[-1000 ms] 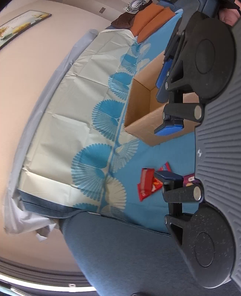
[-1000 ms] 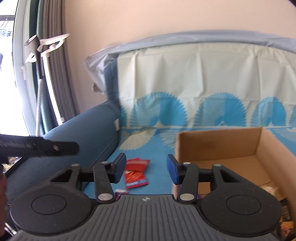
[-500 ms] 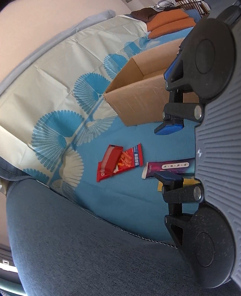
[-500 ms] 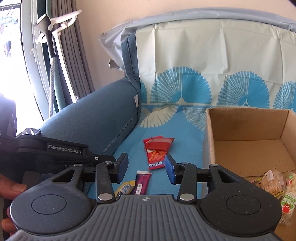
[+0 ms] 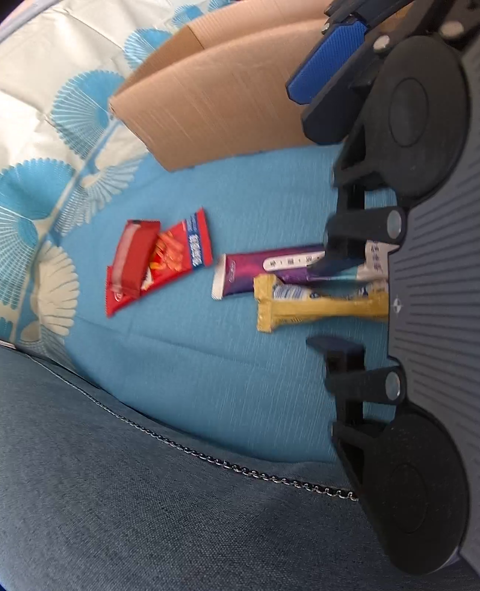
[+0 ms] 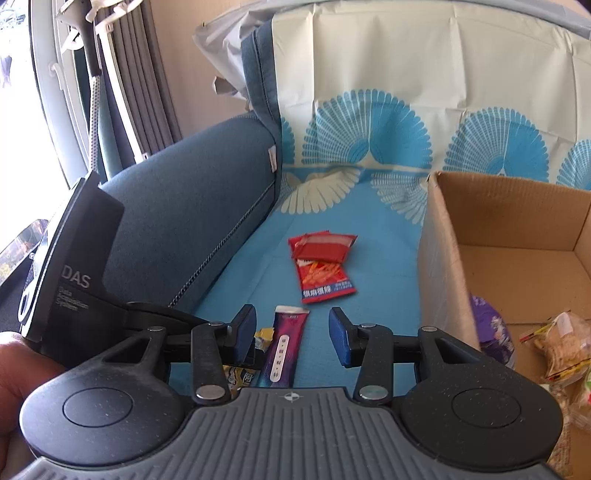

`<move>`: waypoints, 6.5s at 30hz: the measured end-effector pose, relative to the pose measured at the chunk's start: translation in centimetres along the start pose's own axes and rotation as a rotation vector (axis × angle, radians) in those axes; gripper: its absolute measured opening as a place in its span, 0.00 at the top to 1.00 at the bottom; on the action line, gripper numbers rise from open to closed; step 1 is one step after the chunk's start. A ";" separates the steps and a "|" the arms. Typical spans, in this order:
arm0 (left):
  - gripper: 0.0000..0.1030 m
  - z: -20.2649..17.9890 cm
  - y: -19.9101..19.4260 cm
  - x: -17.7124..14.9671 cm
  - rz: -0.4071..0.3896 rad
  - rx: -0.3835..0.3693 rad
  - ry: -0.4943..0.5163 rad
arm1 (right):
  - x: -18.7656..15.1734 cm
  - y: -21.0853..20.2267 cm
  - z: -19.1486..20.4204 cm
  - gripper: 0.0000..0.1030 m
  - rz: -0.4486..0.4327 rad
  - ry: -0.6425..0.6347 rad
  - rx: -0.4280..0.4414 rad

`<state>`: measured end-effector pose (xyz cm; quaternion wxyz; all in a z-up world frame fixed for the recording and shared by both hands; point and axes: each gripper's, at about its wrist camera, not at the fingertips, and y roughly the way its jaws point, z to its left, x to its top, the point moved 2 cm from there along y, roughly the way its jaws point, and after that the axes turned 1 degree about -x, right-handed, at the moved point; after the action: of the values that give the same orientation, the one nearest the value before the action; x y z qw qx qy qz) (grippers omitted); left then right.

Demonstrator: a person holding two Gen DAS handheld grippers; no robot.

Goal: Organize snacks
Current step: 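Close the left gripper on the yellow snack while the right grasps the purple tube, then lift and carry the yellow snack and purple tube over the box with both grippers, then open both grippers to drop the yellow snack and purple tube into the box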

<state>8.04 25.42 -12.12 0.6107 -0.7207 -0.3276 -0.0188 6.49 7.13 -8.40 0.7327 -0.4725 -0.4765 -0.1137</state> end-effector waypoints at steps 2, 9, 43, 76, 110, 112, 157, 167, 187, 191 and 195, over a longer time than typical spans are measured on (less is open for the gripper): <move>0.89 0.5 0.2 0.0 0.006 0.011 -0.004 | -0.2 0.5 0.2 0.56 0.011 0.001 -0.011; 0.91 1.7 -0.1 0.4 -0.006 0.020 -0.028 | -0.8 2.4 0.6 0.56 0.058 0.011 -0.036; 0.91 1.6 -1.1 0.1 -0.018 0.003 -0.014 | -4.7 5.1 2.4 0.79 0.280 -0.180 -0.070; 0.80 -0.5 1.1 -0.2 0.049 0.045 0.071 | -5.0 6.3 2.1 0.71 0.318 -0.176 -0.044; 0.91 -1.5 -2.6 1.0 -0.127 0.014 0.069 | -2.8 3.0 1.4 0.80 0.159 -0.115 -0.054; 0.91 -1.7 -3.5 1.1 -0.161 0.015 0.068 | -2.5 2.5 1.4 0.80 0.136 -0.119 -0.044; 0.90 -19.2 -11.5 -1.8 -0.621 -0.142 0.349 | 2.3 -12.3 -15.6 0.80 -0.255 0.053 -0.160; 0.90 -23.2 -10.9 -3.3 -0.633 -0.251 0.429 | 1.9 -13.3 -18.2 0.80 -0.305 0.045 -0.312; 0.54 -24.2 -10.1 -3.4 -0.621 -0.258 0.504 | 1.6 -11.8 -18.0 0.31 -0.302 0.050 -0.485; 0.54 -22.9 -10.5 -3.1 -0.683 -0.207 0.491 | 1.7 -11.2 -17.0 0.29 -0.302 0.046 -0.483; 0.44 -21.2 -10.6 -2.7 -0.700 -0.150 0.482 | 1.9 -10.6 -15.6 0.26 -0.303 0.058 -0.474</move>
<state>8.55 5.66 1.32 0.5723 -0.5834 -0.3982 -0.4165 10.14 -10.40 -2.28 0.5896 -0.5506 -0.4808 -0.3437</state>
